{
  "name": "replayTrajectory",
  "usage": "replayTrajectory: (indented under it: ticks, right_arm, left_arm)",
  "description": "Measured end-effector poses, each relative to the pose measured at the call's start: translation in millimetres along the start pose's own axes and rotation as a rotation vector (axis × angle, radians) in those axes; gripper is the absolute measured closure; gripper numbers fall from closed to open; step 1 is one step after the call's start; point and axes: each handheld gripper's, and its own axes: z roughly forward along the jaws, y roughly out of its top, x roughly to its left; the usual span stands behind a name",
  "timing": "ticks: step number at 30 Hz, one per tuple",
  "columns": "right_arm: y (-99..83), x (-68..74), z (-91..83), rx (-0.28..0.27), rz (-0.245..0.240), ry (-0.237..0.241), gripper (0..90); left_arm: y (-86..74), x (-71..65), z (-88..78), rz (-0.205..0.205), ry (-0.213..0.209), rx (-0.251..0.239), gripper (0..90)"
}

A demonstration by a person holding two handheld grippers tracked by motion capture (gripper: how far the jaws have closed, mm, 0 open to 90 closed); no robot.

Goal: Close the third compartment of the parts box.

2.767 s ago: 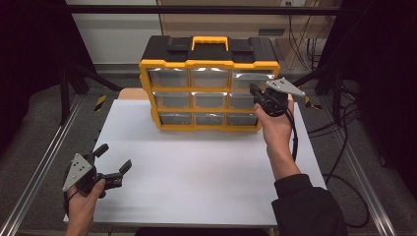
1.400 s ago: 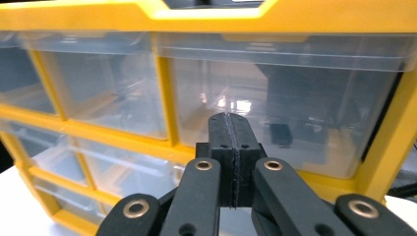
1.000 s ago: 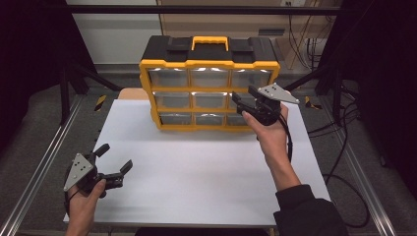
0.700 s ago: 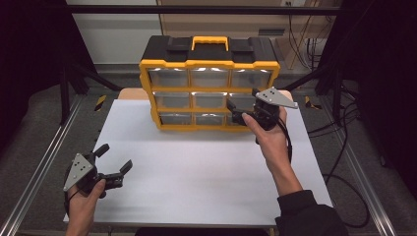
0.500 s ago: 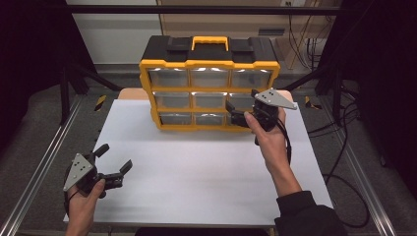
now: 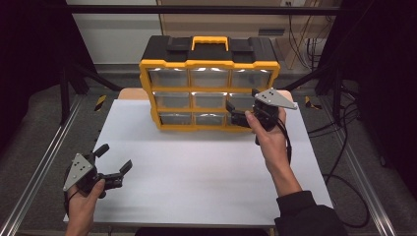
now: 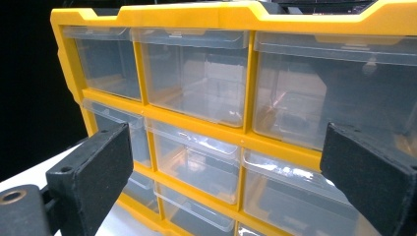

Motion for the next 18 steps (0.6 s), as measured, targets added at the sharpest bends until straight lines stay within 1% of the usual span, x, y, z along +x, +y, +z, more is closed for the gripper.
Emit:
replayTrajectory:
  ticks: [6, 8, 18]
  right_arm:
    - [0.6, -2.0, -2.0, 0.001, -0.002, 0.001, 6.2]
    - [1.0, -2.7, -3.1, 0.001, 0.004, 0.002, 6.1]
    - [2.5, -9.8, -11.8, -0.014, -0.003, -0.003, 5.7]
  left_arm:
    - [-0.1, 0.4, 0.3, -0.001, -0.001, 0.001, 0.7]
    - [0.0, 0.0, 0.2, -0.001, -0.002, 0.001, 0.7]
    - [0.1, 0.6, -0.5, 0.001, 0.0, 0.001, 0.7]
